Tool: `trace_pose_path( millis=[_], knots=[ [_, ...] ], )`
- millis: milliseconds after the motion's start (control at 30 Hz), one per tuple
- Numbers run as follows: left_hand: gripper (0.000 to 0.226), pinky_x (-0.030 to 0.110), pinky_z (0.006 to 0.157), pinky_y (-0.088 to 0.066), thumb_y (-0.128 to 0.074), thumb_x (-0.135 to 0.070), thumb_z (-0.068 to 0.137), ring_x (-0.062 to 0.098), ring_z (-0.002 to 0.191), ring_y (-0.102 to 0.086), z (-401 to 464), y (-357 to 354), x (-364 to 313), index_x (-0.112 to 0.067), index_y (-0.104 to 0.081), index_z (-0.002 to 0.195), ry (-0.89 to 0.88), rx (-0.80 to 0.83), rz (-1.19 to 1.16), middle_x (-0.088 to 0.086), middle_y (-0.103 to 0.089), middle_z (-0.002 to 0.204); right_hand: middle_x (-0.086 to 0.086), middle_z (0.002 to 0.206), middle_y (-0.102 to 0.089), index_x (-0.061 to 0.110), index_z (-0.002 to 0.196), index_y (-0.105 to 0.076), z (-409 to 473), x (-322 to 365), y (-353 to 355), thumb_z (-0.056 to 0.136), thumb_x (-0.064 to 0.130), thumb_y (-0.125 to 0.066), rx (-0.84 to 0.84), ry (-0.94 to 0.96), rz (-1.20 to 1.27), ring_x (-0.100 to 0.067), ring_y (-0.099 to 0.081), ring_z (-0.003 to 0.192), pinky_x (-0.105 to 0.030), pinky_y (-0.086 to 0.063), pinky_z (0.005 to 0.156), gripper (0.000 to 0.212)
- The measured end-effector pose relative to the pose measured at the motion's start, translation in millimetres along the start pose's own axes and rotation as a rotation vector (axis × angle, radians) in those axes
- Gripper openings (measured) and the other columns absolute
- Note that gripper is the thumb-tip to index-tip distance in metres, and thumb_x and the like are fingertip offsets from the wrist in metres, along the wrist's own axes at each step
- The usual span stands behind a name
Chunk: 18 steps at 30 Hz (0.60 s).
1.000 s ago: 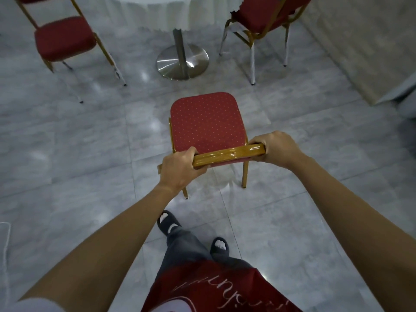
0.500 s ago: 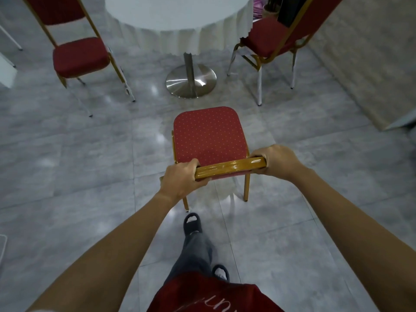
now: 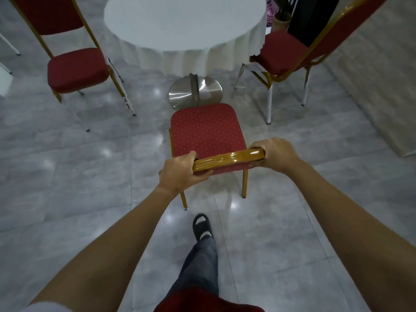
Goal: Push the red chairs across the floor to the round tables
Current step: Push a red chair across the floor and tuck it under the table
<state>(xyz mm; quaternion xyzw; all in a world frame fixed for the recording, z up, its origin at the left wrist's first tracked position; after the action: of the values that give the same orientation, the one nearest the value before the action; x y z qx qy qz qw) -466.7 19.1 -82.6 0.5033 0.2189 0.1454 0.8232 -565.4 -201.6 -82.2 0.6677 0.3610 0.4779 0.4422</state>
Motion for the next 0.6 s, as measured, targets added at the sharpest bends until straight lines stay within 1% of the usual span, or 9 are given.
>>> trace_pose_path(
  millis=[167,267,333,367,467,533,600],
  knots=[
    [0.049,0.025,0.041,-0.051,-0.073,-0.055,0.069,0.016,0.044,-0.06,67.5,-17.2,58.3,-0.009,-0.059,0.074,0.042,0.033,0.003,0.001,-0.066,0.059,0.006,0.081,-0.072,0.034,0.093,-0.069,86.9,-6.0,16.6,0.067,0.043,-0.079,0.0,-0.005,0.013,-0.017,-0.065,0.076,-0.027,-0.049,0.063,0.029],
    [0.048,0.029,0.041,-0.052,-0.075,-0.053,0.069,0.018,0.046,-0.061,101.2,-22.7,86.9,-0.008,-0.06,0.075,0.062,0.037,-0.022,0.002,-0.066,0.06,0.006,0.081,-0.073,0.034,0.091,-0.069,129.2,-8.1,24.9,0.065,0.042,-0.08,-0.014,-0.003,0.039,-0.016,-0.065,0.074,-0.024,-0.045,0.059,0.029],
    [0.048,0.03,0.042,-0.052,-0.074,-0.053,0.07,0.018,0.047,-0.061,126.4,-29.2,109.0,-0.008,-0.06,0.075,0.08,0.042,-0.009,0.003,-0.067,0.061,0.006,0.082,-0.073,0.034,0.093,-0.069,162.7,-11.2,31.1,0.065,0.041,-0.08,-0.011,-0.019,0.057,-0.015,-0.066,0.075,-0.025,-0.047,0.061,0.031],
    [0.049,0.031,0.043,-0.052,-0.072,-0.054,0.071,0.019,0.048,-0.061,137.4,-31.1,116.9,-0.008,-0.06,0.076,0.087,0.05,-0.006,0.003,-0.067,0.062,0.006,0.082,-0.073,0.034,0.094,-0.069,176.0,-11.9,33.4,0.065,0.041,-0.08,-0.005,-0.026,0.065,-0.014,-0.065,0.074,-0.025,-0.047,0.061,0.031],
    [0.05,0.033,0.043,-0.052,-0.071,-0.056,0.071,0.02,0.05,-0.061,165.4,-38.2,139.9,-0.007,-0.059,0.076,0.098,0.051,-0.001,0.004,-0.066,0.062,0.006,0.082,-0.073,0.034,0.093,-0.069,212.5,-16.2,39.7,0.064,0.037,-0.081,-0.012,-0.043,0.095,-0.01,-0.056,0.069,-0.024,-0.041,0.06,0.031],
    [0.05,0.033,0.041,-0.051,-0.073,-0.054,0.07,0.02,0.046,-0.06,181.4,-41.3,152.1,-0.007,-0.059,0.074,0.086,0.03,0.005,0.004,-0.065,0.058,0.008,0.079,-0.071,0.035,0.092,-0.069,232.7,-19.1,42.7,0.064,0.036,-0.081,-0.02,-0.059,0.107,-0.01,-0.055,0.069,-0.024,-0.043,0.06,0.03],
    [0.05,0.033,0.041,-0.051,-0.073,-0.054,0.07,0.02,0.045,-0.06,200.9,-46.8,167.6,-0.007,-0.059,0.074,0.087,0.028,0.007,0.003,-0.065,0.058,0.01,0.075,-0.067,0.036,0.092,-0.068,256.5,-22.8,46.1,0.064,0.039,-0.08,-0.015,-0.083,0.1,-0.011,-0.057,0.07,-0.028,-0.048,0.062,0.03]
  ],
)
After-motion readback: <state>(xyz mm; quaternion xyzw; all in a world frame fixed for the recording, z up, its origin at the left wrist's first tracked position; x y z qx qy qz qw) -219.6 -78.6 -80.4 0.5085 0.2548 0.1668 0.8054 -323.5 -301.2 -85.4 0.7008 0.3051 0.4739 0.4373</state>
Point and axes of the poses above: each hand's wrist, its own z-axis towards the middle knuckle, its own y-axis out of the back of the hand, x = y × z, the point moved 6 cm from there along z, towards the middle knuckle
